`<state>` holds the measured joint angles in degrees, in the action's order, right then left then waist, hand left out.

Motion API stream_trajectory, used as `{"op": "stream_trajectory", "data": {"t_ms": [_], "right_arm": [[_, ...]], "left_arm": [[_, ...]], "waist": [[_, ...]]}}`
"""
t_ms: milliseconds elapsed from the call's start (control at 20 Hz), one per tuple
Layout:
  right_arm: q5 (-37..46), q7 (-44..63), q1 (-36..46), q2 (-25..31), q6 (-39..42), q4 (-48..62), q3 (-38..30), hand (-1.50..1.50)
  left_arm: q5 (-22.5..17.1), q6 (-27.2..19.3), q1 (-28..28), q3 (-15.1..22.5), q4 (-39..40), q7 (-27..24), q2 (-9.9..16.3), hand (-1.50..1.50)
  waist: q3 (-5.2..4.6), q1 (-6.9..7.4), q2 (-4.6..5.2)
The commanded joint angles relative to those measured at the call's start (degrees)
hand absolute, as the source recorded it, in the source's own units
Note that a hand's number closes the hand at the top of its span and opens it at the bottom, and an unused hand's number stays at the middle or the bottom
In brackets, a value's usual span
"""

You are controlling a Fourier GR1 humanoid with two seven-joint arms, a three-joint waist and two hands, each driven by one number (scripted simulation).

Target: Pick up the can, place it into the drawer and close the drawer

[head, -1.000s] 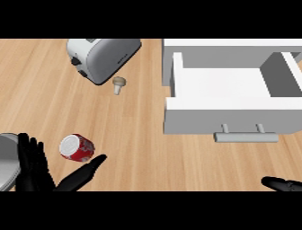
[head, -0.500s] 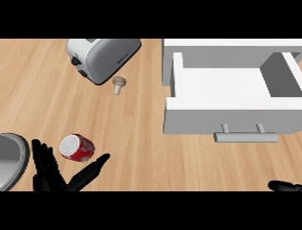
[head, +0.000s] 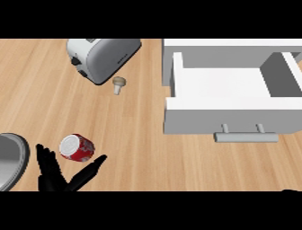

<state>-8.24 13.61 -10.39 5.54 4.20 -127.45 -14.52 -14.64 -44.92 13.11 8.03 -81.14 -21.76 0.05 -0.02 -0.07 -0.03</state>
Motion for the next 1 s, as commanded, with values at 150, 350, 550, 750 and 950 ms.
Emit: {"op": "stream_trajectory", "data": {"t_ms": [150, 350, 550, 750, 950], "right_arm": [[0.75, 0.81, 1.87, 0.05, 0.87, 1.22, -0.57, -1.50], [2.75, -2.93, -1.38, -2.60, 2.10, 1.13, 0.70, -1.50], [2.51, 0.72, -0.67, -1.97, 1.57, -2.52, 0.12, -1.50], [-1.60, -0.19, 0.69, 0.63, 3.93, 1.90, -4.39, -1.50], [2.84, 2.56, 2.12, -2.16, 0.90, -2.10, -0.77, -1.50]], "left_arm": [[-7.16, 4.12, -1.04, -3.08, 8.14, -7.22, -0.04, -1.50], [-10.06, 3.89, -5.46, -5.24, 14.31, -9.99, -0.05, -1.50], [-12.44, 9.69, -10.44, -9.57, 25.05, -15.35, -0.04, -1.50], [-12.45, 16.30, -14.27, -14.49, 29.56, -14.59, 4.08, -1.50], [-10.55, 14.12, -15.63, -13.54, 28.31, -14.45, 2.04, -1.50]], "waist": [[0.01, 0.12, 0.01], [0.02, -0.04, 0.01], [0.00, -0.15, 0.02], [0.00, -0.24, 0.06], [0.02, -0.05, 0.01]]}}
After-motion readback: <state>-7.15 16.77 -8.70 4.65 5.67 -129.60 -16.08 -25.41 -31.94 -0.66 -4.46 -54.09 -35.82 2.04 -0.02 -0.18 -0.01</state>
